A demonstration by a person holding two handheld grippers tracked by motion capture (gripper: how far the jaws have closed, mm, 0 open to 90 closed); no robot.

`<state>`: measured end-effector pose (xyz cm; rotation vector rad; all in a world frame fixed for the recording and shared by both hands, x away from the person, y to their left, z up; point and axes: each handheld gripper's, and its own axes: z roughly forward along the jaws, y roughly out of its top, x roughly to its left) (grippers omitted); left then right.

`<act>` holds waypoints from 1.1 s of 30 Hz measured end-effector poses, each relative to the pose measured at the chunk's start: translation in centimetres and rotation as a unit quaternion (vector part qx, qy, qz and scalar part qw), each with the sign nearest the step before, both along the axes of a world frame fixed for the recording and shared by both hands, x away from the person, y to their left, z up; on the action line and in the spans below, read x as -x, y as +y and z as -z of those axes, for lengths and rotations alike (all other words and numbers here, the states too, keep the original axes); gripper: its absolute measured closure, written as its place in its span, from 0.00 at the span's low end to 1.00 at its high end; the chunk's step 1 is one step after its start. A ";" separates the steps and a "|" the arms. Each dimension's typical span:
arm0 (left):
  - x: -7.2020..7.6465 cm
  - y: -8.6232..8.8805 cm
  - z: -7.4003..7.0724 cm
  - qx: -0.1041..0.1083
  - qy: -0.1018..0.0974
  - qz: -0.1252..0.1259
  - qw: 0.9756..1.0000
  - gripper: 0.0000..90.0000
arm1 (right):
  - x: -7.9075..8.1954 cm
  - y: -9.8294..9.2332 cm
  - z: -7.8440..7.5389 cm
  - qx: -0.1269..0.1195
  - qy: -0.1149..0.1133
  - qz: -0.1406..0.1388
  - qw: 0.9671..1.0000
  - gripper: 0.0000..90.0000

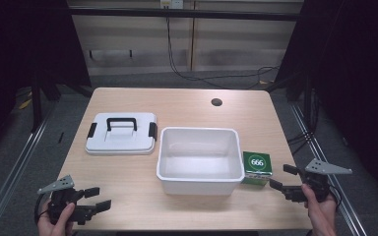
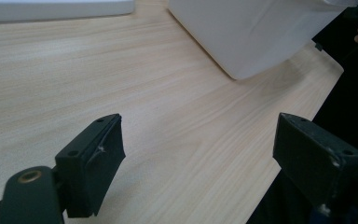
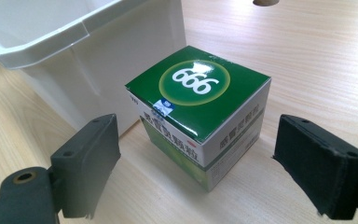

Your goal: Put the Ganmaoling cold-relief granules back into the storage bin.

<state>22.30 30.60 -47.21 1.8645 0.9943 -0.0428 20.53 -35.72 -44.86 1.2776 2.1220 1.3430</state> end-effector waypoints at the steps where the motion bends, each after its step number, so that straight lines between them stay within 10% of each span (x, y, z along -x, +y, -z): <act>1: 0.0 0.0 0.0 -0.001 0.000 0.001 1.000 0.18 | 0.0 0.0 0.0 0.000 0.000 0.000 1.000 0.15; 8: 0.0 0.1 0.0 -0.005 -0.002 -0.003 1.000 0.18 | -0.5 -0.2 0.6 -0.019 0.053 -0.017 0.998 0.15; 17: 0.0 0.1 0.0 -0.006 -0.003 -0.001 1.000 0.18 | -0.5 -0.4 -0.8 0.010 0.051 -0.017 0.998 0.15; 33: 0.0 -0.1 0.1 -0.010 0.002 -0.004 1.000 0.18 | -2.1 1.5 -3.1 0.038 0.062 -0.107 0.992 0.15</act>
